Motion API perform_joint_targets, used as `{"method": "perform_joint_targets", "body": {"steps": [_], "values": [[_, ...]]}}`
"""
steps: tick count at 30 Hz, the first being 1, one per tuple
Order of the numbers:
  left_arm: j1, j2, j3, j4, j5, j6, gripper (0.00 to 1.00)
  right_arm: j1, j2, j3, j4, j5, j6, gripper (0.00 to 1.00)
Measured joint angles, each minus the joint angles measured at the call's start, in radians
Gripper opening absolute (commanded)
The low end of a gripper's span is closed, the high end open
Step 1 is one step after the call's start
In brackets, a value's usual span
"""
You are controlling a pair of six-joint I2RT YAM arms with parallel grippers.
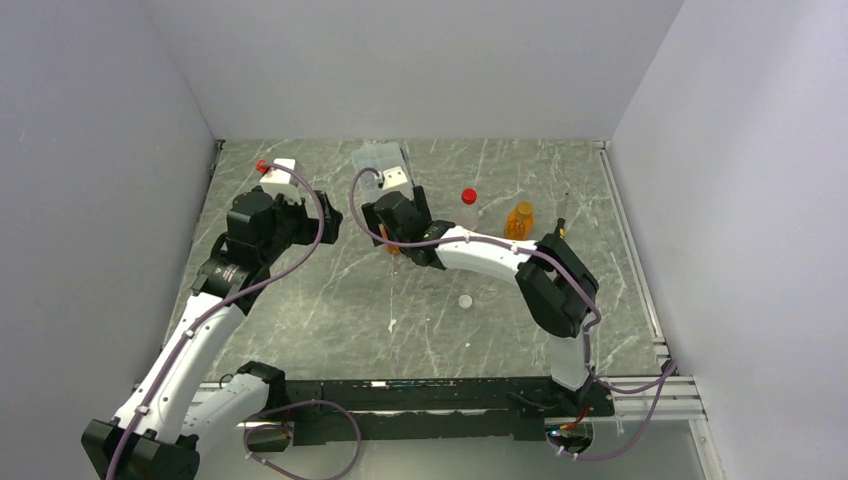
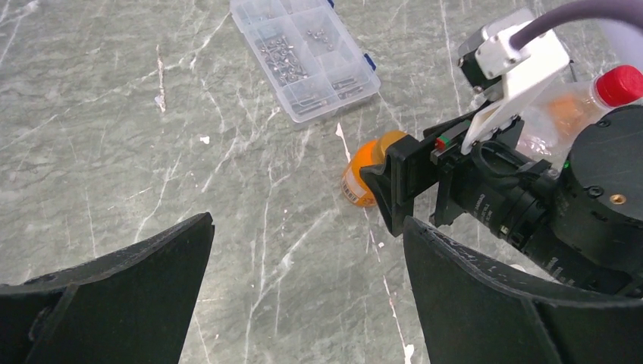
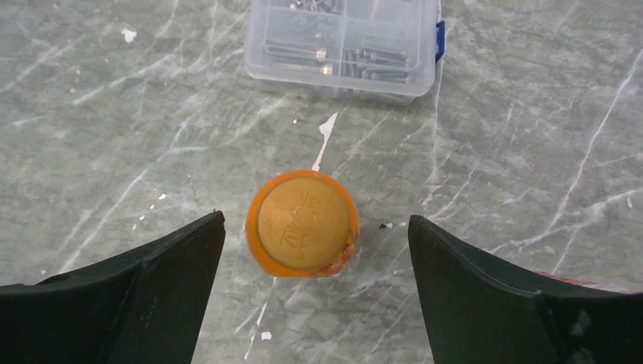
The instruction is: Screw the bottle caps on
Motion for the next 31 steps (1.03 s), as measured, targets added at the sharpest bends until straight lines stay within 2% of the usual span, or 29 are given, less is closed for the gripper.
{"method": "perform_joint_targets", "body": {"steps": [3,8,14,21,26,31], "values": [[0.002,0.01,0.001,-0.001,0.014,-0.009,1.0,0.0,-0.01,0.043,-0.062,0.0,0.008,0.99],[0.002,0.03,0.028,-0.025,0.048,-0.01,0.99,0.0,-0.042,0.176,-0.173,0.0,0.019,1.0],[0.002,0.075,0.153,-0.076,0.058,-0.013,0.99,0.0,-0.15,0.31,-0.289,0.012,0.029,1.0],[0.002,0.145,0.226,-0.101,0.02,-0.029,0.99,0.0,-0.402,0.295,-0.333,0.014,0.035,1.0],[0.002,0.177,0.236,-0.122,0.008,-0.035,1.0,0.0,-0.614,0.189,-0.326,0.014,0.044,1.0],[0.003,0.183,0.241,-0.134,0.006,-0.031,0.99,0.0,-0.758,0.073,-0.314,0.015,0.058,1.0]]}}
